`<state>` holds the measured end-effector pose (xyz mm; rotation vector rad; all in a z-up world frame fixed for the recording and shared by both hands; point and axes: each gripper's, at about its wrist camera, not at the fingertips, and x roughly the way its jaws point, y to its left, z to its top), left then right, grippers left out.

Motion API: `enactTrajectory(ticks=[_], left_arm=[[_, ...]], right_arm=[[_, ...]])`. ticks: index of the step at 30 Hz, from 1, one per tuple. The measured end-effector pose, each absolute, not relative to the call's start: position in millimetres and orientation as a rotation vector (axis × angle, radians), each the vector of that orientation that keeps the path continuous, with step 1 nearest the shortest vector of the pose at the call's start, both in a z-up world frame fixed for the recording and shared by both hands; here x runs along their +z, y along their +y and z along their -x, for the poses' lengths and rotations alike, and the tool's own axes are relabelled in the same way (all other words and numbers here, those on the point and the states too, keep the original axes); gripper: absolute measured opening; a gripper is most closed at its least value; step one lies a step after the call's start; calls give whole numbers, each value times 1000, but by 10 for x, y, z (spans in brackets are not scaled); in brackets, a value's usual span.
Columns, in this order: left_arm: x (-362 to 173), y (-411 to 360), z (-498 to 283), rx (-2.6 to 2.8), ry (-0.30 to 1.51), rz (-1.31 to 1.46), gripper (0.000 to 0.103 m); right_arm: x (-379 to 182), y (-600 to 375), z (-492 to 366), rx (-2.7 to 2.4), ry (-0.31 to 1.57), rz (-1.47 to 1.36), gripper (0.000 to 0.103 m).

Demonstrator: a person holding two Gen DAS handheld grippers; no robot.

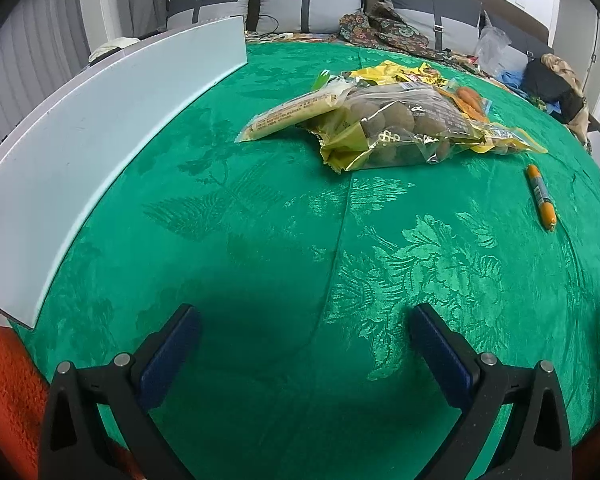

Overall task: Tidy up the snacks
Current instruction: 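Move the left tool forward toward the snack pile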

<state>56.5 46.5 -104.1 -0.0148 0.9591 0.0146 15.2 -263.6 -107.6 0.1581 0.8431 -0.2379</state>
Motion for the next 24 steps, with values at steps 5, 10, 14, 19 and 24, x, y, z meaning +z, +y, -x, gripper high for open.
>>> enactTrajectory(ticks=[5, 10, 14, 19, 24], left_arm=[[-1032, 462, -570, 14, 966, 14, 103], [-1032, 461, -579, 10, 964, 13, 103], [-1029, 465, -593, 10, 972, 16, 103], [-1024, 459, -617, 10, 985, 15, 103], [-1024, 460, -635, 11, 993, 16, 103]], right_arm=[[-1172, -2826, -380, -259, 892, -136, 95], [-1156, -2935, -492, -241, 888, -150, 95], [-1148, -2971, -633, -221, 892, -143, 95], [-1171, -3011, -772, -192, 871, -131, 97], [-1179, -3011, -783, -190, 855, -135, 97]])
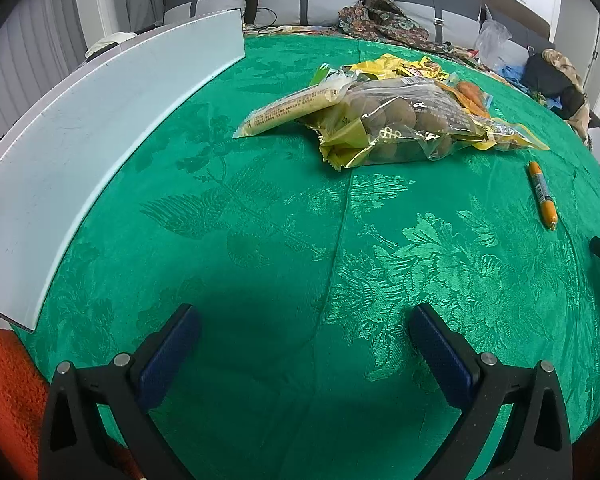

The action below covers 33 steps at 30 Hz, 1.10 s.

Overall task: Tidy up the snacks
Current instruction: 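Move the left tool forward toward the snack pile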

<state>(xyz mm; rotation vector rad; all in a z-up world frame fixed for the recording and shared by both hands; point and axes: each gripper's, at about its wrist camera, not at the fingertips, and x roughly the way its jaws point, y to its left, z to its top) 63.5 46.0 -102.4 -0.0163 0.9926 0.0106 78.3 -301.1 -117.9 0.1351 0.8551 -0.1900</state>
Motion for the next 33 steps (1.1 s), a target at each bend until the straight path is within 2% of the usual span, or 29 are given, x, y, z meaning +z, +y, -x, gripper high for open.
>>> enactTrajectory(ticks=[23, 30, 33], left_arm=[[-1041, 460, -680, -23, 995, -2, 103], [-1012, 516, -753, -119, 1065, -28, 103], [-971, 650, -791, -149, 1092, 44, 103]], right_arm=[[-1181, -3017, -783, -190, 854, -137, 97], [-1182, -3016, -783, -190, 853, -136, 97], [-1183, -3015, -784, -190, 853, -137, 97]])
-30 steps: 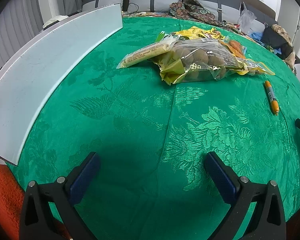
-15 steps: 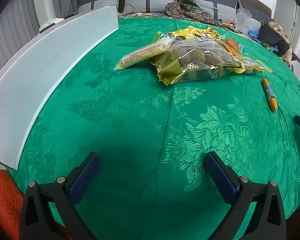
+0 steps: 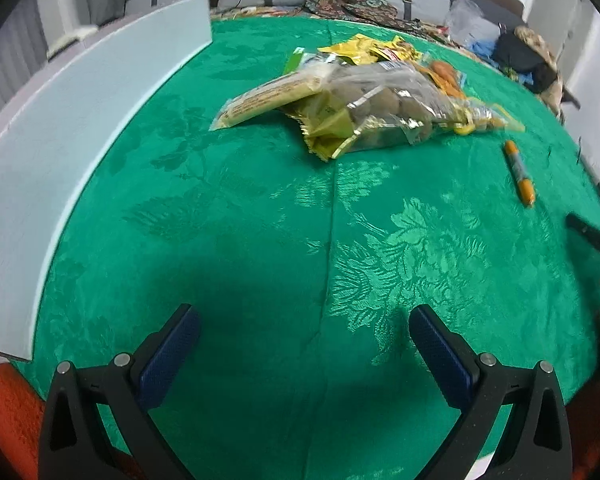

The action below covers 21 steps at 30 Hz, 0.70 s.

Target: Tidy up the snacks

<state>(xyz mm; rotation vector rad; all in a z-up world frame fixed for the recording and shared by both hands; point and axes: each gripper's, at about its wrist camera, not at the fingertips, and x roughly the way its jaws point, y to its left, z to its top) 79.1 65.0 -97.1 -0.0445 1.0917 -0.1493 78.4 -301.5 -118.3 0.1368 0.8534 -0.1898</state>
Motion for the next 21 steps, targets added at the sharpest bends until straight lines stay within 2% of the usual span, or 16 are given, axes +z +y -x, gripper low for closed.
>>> enactTrajectory(ticks=[11, 16, 21], left_arm=[[-554, 882, -1381, -132, 1041, 166, 103], [-487, 688, -1666, -191, 1051, 192, 103], [-300, 268, -1813, -345, 997, 54, 103]], right_arm=[[-1181, -3014, -783, -190, 853, -137, 97], [-1184, -3014, -783, -190, 853, -137, 97], [-1184, -3013, -783, -190, 853, -137, 97]])
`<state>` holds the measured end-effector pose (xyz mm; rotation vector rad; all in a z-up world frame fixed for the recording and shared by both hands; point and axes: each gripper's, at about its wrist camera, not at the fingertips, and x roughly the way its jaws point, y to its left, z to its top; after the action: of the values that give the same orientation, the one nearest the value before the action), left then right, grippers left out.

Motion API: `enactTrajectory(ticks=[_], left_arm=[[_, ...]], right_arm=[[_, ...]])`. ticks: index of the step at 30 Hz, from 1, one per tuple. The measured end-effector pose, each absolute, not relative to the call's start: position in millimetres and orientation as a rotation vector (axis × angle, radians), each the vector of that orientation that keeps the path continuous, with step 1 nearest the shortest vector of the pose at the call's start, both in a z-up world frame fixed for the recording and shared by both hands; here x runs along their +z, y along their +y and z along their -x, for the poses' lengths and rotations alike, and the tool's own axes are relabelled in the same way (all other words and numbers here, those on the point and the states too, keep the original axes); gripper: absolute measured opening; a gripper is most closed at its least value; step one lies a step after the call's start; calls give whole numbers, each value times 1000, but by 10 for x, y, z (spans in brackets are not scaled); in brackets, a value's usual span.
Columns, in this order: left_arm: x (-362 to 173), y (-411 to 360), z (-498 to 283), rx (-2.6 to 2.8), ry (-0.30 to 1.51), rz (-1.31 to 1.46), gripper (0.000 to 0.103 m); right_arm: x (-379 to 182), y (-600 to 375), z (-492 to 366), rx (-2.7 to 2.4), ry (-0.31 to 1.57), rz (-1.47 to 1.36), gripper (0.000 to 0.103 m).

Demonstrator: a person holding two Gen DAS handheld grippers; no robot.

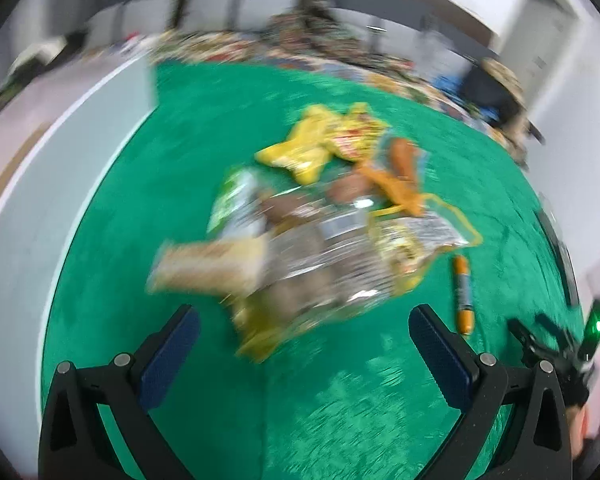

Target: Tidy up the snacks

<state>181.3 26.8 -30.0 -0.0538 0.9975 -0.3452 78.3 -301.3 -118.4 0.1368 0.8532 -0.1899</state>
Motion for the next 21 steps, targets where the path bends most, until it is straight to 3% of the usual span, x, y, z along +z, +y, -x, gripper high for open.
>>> enactTrajectory(ticks=[7, 21], left_arm=[[-276, -322, -2061, -503, 979, -232, 103], [-540, -327, -2276, -574, 1098, -237, 103]], right_arm=[[-1185, -3014, -783, -190, 853, -137, 97], [-1182, -3016, -782, -190, 853, -137, 97]])
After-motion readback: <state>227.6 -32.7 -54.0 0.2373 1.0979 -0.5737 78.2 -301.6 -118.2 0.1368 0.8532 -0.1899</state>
